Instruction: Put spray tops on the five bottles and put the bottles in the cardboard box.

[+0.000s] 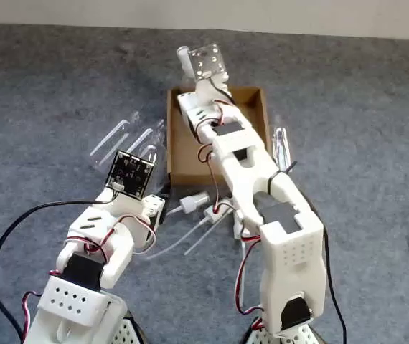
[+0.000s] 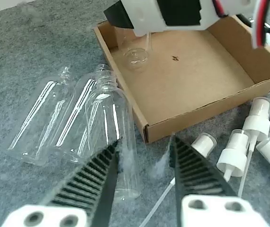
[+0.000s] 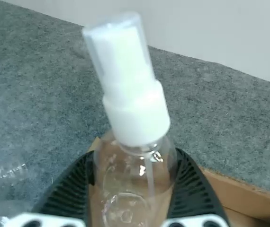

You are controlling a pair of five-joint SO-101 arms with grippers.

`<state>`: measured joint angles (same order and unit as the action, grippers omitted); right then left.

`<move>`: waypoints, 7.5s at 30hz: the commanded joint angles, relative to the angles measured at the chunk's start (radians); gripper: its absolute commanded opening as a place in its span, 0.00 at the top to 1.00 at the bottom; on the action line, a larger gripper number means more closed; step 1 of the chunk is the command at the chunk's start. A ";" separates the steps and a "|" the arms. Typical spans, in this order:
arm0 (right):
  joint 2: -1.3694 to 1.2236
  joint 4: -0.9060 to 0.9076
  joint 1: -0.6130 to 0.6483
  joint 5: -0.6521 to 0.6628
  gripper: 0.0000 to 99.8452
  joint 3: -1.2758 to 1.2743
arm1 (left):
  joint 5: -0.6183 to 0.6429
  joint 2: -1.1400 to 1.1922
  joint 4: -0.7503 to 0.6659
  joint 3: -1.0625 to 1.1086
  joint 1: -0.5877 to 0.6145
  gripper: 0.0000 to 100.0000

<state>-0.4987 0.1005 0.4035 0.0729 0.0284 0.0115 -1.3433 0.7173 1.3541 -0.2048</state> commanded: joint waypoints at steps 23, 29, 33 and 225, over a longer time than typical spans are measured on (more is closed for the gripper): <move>0.022 -0.015 0.016 0.011 0.84 0.051 | -0.005 -0.010 -0.051 -0.002 0.015 0.88; 0.022 -0.012 0.016 0.012 0.84 0.054 | -0.005 -0.010 -0.052 -0.002 0.015 0.88; 0.022 -0.010 0.018 0.012 0.84 0.054 | -0.005 -0.010 -0.052 -0.002 0.015 0.88; 0.401 1.334 -0.590 0.660 0.68 -0.288 | -0.003 0.094 0.031 -0.101 0.016 0.88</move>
<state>0.0061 1.4538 -0.1949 0.7173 -0.3399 0.0115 -1.2605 0.7434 1.3004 -0.1941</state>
